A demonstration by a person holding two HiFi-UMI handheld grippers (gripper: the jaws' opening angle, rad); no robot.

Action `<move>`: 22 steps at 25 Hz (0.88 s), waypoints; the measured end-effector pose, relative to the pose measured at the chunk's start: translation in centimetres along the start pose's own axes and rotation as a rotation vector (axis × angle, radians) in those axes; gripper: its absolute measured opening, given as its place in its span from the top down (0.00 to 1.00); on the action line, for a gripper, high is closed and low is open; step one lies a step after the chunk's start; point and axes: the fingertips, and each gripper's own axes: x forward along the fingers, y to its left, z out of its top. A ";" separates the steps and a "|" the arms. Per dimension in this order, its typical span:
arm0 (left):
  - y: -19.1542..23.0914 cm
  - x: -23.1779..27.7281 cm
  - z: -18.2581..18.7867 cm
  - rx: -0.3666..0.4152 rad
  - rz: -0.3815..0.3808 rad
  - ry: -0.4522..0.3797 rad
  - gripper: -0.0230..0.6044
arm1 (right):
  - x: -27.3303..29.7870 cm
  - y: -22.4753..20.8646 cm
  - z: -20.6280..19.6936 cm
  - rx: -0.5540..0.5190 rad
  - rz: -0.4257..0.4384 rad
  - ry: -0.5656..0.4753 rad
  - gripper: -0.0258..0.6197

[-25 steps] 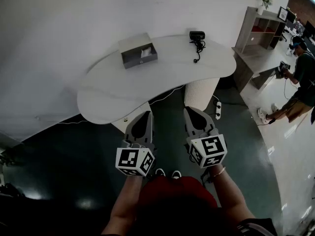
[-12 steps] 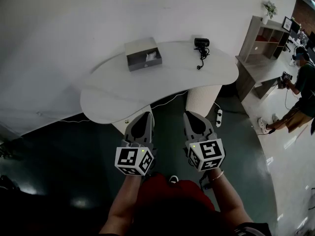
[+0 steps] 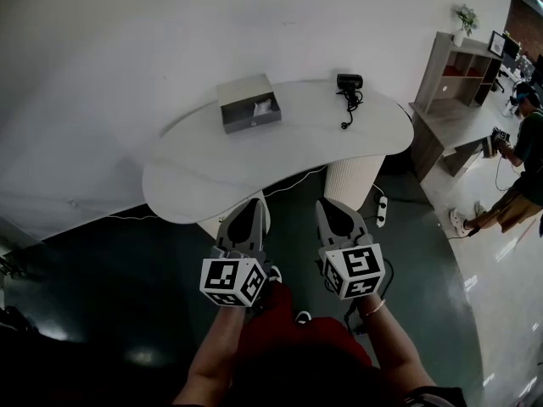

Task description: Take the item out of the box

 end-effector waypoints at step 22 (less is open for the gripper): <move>5.0 8.6 -2.9 0.006 -0.023 0.055 0.93 | 8.7 -3.9 -0.6 -0.009 -0.052 0.026 0.94</move>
